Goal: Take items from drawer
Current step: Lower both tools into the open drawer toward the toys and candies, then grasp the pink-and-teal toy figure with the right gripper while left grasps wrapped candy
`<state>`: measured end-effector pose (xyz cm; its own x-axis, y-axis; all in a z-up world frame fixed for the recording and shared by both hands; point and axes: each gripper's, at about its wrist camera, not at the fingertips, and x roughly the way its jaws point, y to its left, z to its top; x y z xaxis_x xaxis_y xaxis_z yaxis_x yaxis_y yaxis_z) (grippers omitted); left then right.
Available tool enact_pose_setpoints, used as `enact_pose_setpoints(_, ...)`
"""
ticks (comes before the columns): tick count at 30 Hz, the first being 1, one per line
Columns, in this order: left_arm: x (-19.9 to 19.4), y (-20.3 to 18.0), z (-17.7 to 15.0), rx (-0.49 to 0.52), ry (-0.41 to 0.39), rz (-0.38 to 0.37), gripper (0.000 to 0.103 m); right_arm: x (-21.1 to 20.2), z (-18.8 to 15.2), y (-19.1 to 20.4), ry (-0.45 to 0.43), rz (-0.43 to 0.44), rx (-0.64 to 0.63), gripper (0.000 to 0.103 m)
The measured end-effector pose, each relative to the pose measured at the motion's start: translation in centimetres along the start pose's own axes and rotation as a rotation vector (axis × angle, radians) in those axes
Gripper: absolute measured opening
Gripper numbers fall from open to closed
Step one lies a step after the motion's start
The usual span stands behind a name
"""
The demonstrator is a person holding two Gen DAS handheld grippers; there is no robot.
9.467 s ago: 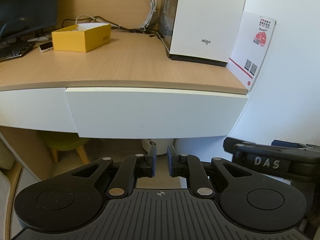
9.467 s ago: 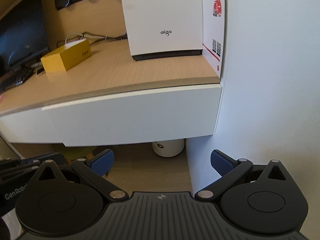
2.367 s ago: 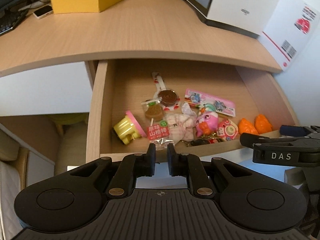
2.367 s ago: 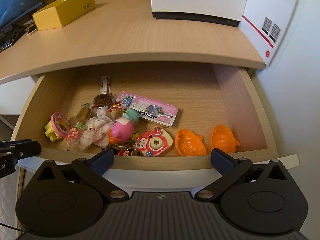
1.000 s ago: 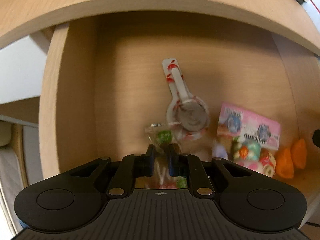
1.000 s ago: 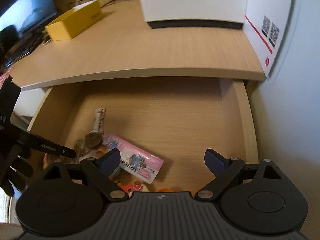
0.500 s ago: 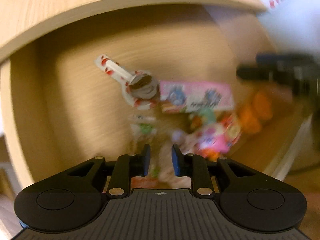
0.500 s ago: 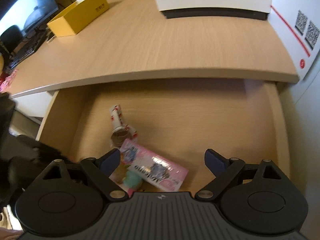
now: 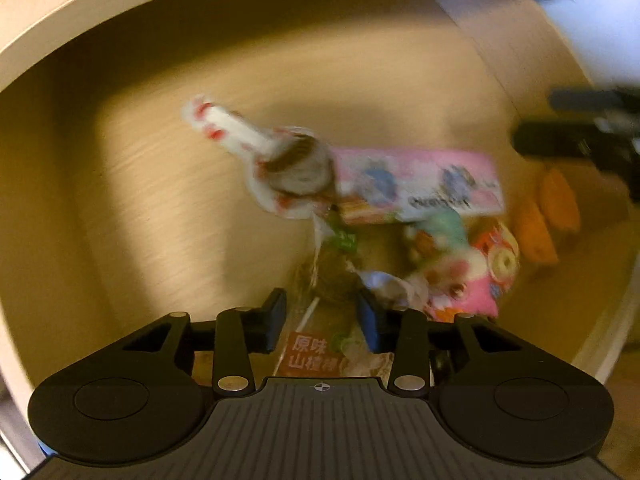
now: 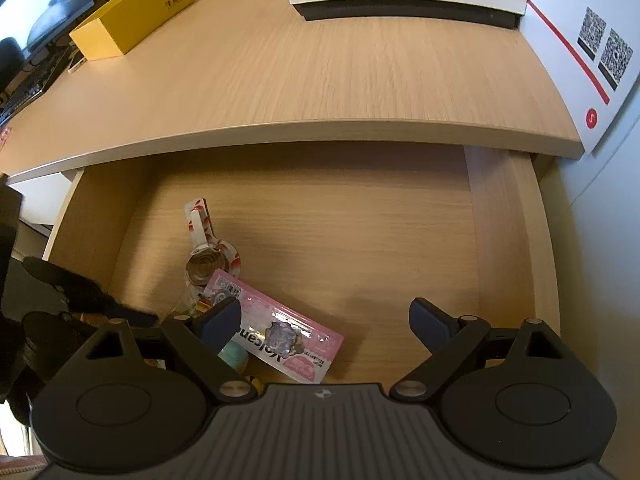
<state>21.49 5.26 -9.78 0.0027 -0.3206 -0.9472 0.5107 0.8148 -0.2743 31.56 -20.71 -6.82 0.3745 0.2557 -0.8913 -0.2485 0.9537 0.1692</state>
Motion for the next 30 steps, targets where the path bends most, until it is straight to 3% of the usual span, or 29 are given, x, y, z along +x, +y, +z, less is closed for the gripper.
enact_pose_setpoints(3,-0.1,-0.8,-0.1,0.088,0.009,-0.003,0.042,-0.2,0.1,0.1,-0.006,0.008,-0.038,0.092)
enact_pose_setpoints(6,-0.3,-0.7,0.4,0.086,0.010,0.014,0.039,-0.2,0.2,0.5,-0.003,0.012,-0.105,0.092)
enact_pose_setpoints(8,-0.7,-0.2,0.4,0.042,0.010,0.025,0.035,0.2,0.3,1.1,0.014,0.004,-0.162,0.092)
enact_pose_setpoints(10,-1.8,0.6,-0.1,0.004,-0.022,0.016,0.018,0.9,0.4,1.9,0.039,0.006,-0.223,0.092)
enact_pose_setpoints(11,-2.7,1.1,-0.4,-0.025,-0.044,-0.001,0.015,1.2,0.4,2.4,0.051,0.010,-0.258,0.092)
enact_pose_setpoints(15,-6.5,3.4,-2.4,-0.145,-0.134,0.001,0.011,2.7,0.7,4.0,0.103,0.037,-0.362,0.090)
enact_pose_setpoints(19,-8.1,3.6,-2.7,-0.238,-0.224,-0.026,0.011,2.6,0.9,4.1,0.179,0.126,-0.221,0.089)
enact_pose_setpoints(20,-9.1,3.3,-3.4,-0.256,-0.238,-0.029,0.011,2.9,0.7,4.2,0.214,0.146,-0.167,0.086)
enact_pose_setpoints(22,-9.5,3.6,-4.2,-0.277,-0.249,-0.031,0.010,4.0,0.1,5.0,0.275,0.139,-0.135,0.062)
enact_pose_setpoints(24,-9.1,3.5,-5.0,-0.282,-0.254,-0.026,0.008,5.4,-0.7,6.3,0.332,0.091,-0.157,0.051)
enact_pose_setpoints(25,-9.2,3.4,-5.4,-0.284,-0.259,-0.029,0.008,5.6,-0.9,6.8,0.333,0.096,-0.162,0.033)
enact_pose_setpoints(27,-9.6,3.3,-6.0,-0.280,-0.268,-0.040,0.008,5.4,-1.1,7.5,0.341,0.098,-0.161,0.033)
enact_pose_setpoints(30,-9.2,2.7,-6.0,-0.255,-0.279,-0.035,0.007,3.0,-1.3,8.1,0.269,0.093,-0.165,0.032)
